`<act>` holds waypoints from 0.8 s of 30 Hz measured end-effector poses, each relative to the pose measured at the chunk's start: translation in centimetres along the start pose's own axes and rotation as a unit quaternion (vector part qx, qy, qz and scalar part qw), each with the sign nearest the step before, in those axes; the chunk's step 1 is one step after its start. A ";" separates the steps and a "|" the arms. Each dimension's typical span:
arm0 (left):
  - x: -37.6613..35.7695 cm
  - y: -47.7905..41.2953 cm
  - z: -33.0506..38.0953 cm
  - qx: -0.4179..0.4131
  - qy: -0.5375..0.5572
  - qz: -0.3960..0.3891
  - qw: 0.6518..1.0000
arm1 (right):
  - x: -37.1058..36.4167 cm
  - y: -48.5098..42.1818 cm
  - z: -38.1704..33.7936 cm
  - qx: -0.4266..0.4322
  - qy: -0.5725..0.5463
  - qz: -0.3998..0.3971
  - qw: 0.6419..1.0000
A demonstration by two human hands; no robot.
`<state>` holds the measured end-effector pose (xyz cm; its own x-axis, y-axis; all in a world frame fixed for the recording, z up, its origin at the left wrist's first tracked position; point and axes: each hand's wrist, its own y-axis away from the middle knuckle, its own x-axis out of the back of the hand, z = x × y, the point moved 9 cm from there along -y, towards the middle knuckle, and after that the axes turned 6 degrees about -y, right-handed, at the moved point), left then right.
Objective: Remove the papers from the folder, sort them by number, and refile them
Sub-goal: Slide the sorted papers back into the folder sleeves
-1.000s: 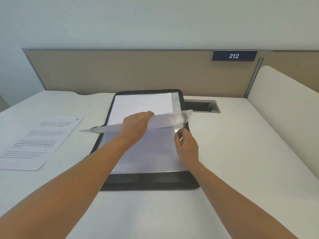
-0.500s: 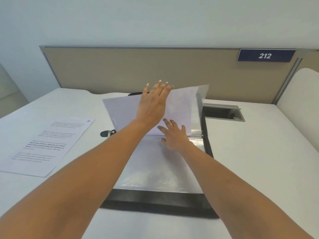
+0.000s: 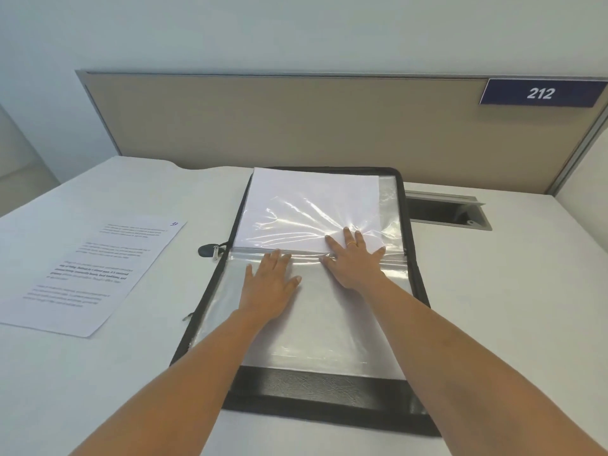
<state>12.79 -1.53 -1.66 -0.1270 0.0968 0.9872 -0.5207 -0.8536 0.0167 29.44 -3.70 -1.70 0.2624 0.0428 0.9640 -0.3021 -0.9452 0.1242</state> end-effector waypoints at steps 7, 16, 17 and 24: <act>-1.5 1.2 -0.7 0.001 -0.012 -0.007 1.000 | -0.5 0.8 -0.1 -0.010 0.012 0.015 1.000; -1.2 2.6 -1.0 -0.023 -0.010 -0.024 0.999 | -0.5 2.4 -3.6 0.004 0.014 0.050 0.999; -1.0 2.7 -1.4 -0.024 -0.010 -0.023 0.999 | -0.6 2.5 -4.5 0.010 0.010 0.050 0.999; 1.5 3.4 -9.3 0.020 0.000 0.013 1.000 | -1.9 2.4 -13.1 0.078 -0.024 0.035 0.996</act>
<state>2.95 0.46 -1.56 -0.1392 0.0744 0.9875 -0.4830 -0.8756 -0.0021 16.18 -1.83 -0.17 0.2895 -0.0374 0.9565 -0.1769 -0.9841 0.0151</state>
